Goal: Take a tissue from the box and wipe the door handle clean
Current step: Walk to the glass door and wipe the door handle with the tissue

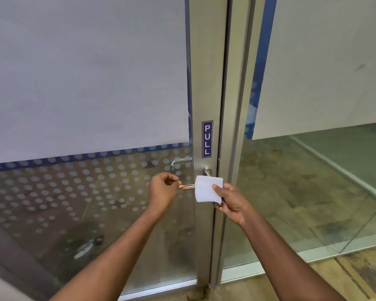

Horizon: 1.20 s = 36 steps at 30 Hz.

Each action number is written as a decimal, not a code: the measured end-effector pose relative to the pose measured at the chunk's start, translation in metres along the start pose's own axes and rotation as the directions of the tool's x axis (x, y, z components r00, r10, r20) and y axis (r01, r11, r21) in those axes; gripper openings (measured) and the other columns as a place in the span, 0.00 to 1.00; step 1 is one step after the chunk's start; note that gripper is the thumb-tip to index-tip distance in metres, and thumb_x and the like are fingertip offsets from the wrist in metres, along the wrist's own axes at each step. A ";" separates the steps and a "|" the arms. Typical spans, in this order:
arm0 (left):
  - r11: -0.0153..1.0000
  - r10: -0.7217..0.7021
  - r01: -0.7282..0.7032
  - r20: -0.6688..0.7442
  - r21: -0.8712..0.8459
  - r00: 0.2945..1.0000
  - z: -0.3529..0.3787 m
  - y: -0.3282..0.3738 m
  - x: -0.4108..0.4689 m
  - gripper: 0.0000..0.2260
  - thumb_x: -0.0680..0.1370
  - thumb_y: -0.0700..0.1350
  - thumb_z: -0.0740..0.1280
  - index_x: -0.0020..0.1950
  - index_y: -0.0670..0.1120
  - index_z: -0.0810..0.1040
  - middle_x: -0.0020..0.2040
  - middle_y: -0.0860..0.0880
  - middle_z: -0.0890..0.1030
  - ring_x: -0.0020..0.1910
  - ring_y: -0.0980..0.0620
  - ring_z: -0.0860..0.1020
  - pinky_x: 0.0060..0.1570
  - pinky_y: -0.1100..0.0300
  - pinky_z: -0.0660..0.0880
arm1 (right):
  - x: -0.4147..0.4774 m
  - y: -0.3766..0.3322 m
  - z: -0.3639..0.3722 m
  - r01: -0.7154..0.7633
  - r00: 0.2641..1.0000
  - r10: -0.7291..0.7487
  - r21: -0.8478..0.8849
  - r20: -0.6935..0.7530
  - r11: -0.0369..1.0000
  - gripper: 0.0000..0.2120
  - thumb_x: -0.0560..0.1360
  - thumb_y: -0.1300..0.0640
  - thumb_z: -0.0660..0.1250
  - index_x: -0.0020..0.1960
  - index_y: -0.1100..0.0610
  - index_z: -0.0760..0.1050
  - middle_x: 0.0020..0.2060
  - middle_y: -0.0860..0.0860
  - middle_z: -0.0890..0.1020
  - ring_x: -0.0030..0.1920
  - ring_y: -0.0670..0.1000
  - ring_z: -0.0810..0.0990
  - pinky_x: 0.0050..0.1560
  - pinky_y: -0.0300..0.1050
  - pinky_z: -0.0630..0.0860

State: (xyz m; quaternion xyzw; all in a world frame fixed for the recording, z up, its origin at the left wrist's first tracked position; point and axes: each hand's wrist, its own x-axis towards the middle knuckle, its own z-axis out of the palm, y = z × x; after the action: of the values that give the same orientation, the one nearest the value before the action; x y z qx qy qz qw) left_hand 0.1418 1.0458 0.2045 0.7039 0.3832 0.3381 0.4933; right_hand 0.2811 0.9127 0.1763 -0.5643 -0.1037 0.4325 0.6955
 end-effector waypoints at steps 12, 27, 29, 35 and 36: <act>0.490 0.719 -0.383 -0.115 0.783 0.685 -0.045 0.016 0.057 0.23 0.77 0.46 0.66 0.71 0.42 0.68 0.75 0.38 0.63 0.73 0.39 0.62 0.71 0.47 0.63 | 0.050 -0.029 -0.025 0.372 0.745 -0.641 -0.682 -0.186 0.630 0.08 0.78 0.63 0.59 0.53 0.61 0.75 0.47 0.59 0.80 0.47 0.55 0.77 0.45 0.41 0.67; 0.358 0.672 -0.274 -0.042 0.893 0.740 -0.070 -0.004 0.105 0.35 0.78 0.54 0.62 0.78 0.51 0.45 0.78 0.38 0.44 0.77 0.39 0.42 0.75 0.44 0.47 | 0.068 0.031 -0.005 0.517 0.738 -0.632 -0.800 0.237 0.303 0.21 0.80 0.61 0.55 0.72 0.50 0.66 0.69 0.50 0.73 0.69 0.49 0.70 0.69 0.38 0.62; 0.352 0.670 -0.270 -0.040 0.896 0.741 -0.070 -0.006 0.106 0.34 0.78 0.55 0.60 0.78 0.51 0.45 0.78 0.38 0.44 0.77 0.41 0.40 0.75 0.44 0.46 | 0.068 0.035 -0.003 0.514 0.752 -0.594 -0.818 0.285 0.258 0.22 0.79 0.65 0.55 0.72 0.55 0.65 0.73 0.52 0.67 0.74 0.51 0.63 0.72 0.38 0.55; 0.352 0.674 -0.283 -0.031 0.892 0.738 -0.071 -0.008 0.106 0.33 0.79 0.56 0.59 0.78 0.50 0.47 0.78 0.36 0.45 0.77 0.39 0.41 0.75 0.44 0.45 | 0.063 0.044 0.002 0.529 0.771 -0.561 -0.794 0.303 0.298 0.22 0.81 0.62 0.54 0.74 0.58 0.60 0.76 0.53 0.60 0.77 0.50 0.53 0.73 0.41 0.54; 0.351 0.679 -0.286 -0.033 0.892 0.733 -0.071 -0.008 0.106 0.33 0.79 0.56 0.59 0.78 0.50 0.48 0.78 0.36 0.46 0.77 0.38 0.42 0.75 0.44 0.45 | 0.063 0.046 0.001 0.532 0.771 -0.560 -0.790 0.303 0.305 0.22 0.81 0.62 0.54 0.74 0.57 0.60 0.76 0.52 0.60 0.77 0.49 0.52 0.73 0.41 0.53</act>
State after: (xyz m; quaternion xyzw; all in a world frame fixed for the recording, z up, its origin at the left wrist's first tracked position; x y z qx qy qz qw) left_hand 0.1305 1.1714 0.2273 0.8456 0.3556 0.3774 -0.1272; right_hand 0.2960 0.9585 0.1151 -0.7630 -0.4732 0.0561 0.4369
